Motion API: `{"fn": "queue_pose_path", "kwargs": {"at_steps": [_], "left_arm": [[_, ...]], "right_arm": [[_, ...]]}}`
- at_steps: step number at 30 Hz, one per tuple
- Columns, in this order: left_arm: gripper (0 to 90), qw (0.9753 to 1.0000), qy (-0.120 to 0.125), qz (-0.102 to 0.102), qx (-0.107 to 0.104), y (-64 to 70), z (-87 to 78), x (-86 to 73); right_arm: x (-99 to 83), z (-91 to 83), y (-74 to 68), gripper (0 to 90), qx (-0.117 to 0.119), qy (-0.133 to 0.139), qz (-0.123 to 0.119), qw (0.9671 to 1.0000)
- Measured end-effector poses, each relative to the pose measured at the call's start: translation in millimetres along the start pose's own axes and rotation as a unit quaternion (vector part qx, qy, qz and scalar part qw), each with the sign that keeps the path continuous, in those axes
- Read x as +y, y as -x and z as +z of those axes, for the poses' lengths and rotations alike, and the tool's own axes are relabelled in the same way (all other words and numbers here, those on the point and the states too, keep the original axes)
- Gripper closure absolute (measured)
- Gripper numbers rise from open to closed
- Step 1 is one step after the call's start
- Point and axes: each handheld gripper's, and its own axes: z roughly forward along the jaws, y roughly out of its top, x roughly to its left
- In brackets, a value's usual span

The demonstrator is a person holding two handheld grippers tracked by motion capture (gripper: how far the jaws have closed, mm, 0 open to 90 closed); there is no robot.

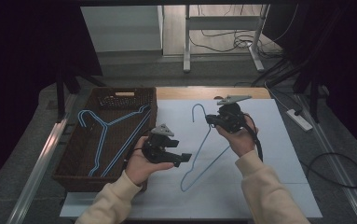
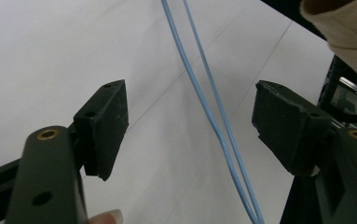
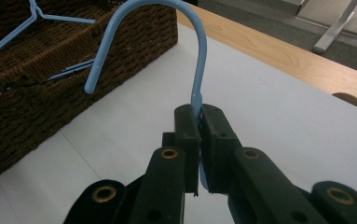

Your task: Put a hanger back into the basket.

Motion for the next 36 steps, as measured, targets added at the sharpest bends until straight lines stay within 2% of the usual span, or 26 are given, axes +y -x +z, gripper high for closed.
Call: {"fn": "queue_pose_path", "kwargs": {"at_steps": [5,10,15,20,24,26,29,32,36], "left_arm": [[28.3,0.9999,-0.012,-0.001,-0.001,2.9,10.1,6.5],[32.0,0.9995,-0.030,-0.006,0.008,4.1,23.9,12.2],[49.9,0.9988,-0.047,-0.004,0.011,5.4,32.7,14.0],[78.8,0.9994,-0.032,-0.014,0.000,1.8,29.4,14.0],[83.2,0.9993,-0.021,-0.029,0.006,-2.1,25.6,13.0],[86.4,0.9988,-0.007,-0.047,0.007,-6.9,22.1,11.0],[87.1,0.9983,0.006,-0.058,-0.002,-9.5,18.4,9.9],[87.2,0.9977,0.019,-0.065,-0.002,-10.8,13.9,9.9],[87.2,0.9967,0.034,-0.074,-0.005,-12.8,8.3,10.0]], "right_arm": [[5.0,-4.3,-6.5,86.2,0.004,0.007,0.000,1.0000],[8.7,-6.8,-11.7,86.2,0.007,0.016,0.005,0.9998],[11.0,-8.2,-16.7,86.2,0.011,0.022,0.006,0.9997],[13.0,-12.2,-17.7,86.1,0.013,0.031,0.003,0.9994],[14.6,-17.6,-16.9,86.0,0.019,0.044,0.008,0.9988],[15.0,-21.0,-15.5,85.7,0.027,0.055,0.015,0.9980],[15.1,-23.7,-15.2,85.4,0.031,0.065,0.014,0.9973],[14.8,-27.1,-14.4,83.0,0.033,0.078,0.012,0.9964],[13.5,-31.4,-11.9,67.0,0.050,0.097,0.022,0.9938]]}}
